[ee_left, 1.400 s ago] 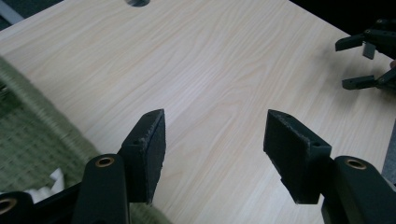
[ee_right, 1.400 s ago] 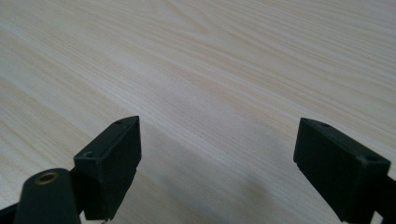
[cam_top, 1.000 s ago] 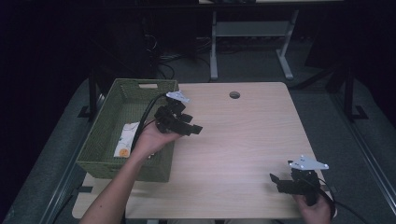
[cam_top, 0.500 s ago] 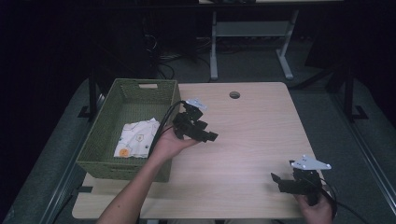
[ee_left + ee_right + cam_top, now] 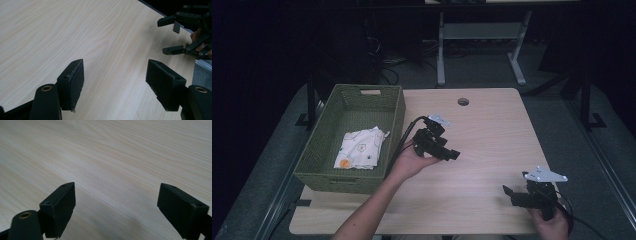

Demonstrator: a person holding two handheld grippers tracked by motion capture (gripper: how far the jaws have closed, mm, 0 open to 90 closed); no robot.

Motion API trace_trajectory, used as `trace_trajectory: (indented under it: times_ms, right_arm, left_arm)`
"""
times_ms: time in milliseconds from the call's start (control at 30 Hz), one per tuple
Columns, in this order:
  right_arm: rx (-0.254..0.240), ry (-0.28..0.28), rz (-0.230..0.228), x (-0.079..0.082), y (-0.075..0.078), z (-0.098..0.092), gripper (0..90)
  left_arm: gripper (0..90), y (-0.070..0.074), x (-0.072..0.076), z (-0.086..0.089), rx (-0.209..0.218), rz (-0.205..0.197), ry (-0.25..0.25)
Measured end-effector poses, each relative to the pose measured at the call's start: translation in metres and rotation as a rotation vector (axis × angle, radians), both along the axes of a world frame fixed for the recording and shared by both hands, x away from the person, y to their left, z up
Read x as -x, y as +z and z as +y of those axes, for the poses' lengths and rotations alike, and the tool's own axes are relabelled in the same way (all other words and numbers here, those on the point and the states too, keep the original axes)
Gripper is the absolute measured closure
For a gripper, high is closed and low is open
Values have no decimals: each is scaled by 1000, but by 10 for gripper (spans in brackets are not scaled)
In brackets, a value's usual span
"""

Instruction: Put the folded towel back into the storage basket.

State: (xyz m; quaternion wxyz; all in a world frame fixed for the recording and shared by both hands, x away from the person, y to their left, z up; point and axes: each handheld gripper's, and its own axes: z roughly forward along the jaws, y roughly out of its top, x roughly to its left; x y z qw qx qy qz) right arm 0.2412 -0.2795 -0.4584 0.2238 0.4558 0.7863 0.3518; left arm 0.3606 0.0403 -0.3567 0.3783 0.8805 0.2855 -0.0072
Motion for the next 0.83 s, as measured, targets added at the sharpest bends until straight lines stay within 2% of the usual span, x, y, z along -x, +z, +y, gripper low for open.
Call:
trace_trajectory:
  times_ms: [833]
  right_arm:
    - [0, 1, -1, 0, 0, -2, 147]
  left_arm:
    - [285, -32, 16, -32, 32, 44, -31]
